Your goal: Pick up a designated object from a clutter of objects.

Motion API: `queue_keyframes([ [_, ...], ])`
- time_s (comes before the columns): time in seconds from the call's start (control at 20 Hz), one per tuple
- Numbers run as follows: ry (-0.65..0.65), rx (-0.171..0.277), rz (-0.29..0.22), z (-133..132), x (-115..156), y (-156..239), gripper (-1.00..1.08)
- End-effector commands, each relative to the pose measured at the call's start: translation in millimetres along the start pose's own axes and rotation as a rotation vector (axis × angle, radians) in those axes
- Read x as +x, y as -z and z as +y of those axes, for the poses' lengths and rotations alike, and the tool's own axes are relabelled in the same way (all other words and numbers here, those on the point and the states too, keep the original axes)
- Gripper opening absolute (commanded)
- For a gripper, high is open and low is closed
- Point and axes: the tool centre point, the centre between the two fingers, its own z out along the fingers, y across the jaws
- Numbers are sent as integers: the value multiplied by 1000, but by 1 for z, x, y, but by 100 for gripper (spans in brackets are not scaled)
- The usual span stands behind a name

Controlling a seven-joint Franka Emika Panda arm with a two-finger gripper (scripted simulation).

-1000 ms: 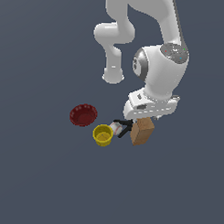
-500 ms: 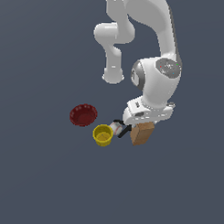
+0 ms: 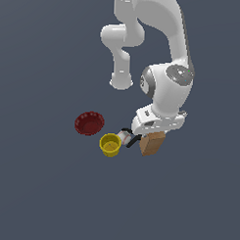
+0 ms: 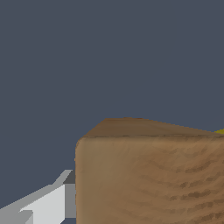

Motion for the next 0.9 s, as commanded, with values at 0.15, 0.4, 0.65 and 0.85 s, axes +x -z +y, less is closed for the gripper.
queue_keyframes([
  [0.15, 0, 0, 0, 0, 0, 0, -100],
  [0.4, 0, 0, 0, 7, -1, 6, -100],
  [0.65, 0, 1, 0, 28, -5, 26, -100],
  [0.85, 0, 2, 1, 55, -9, 52, -100],
])
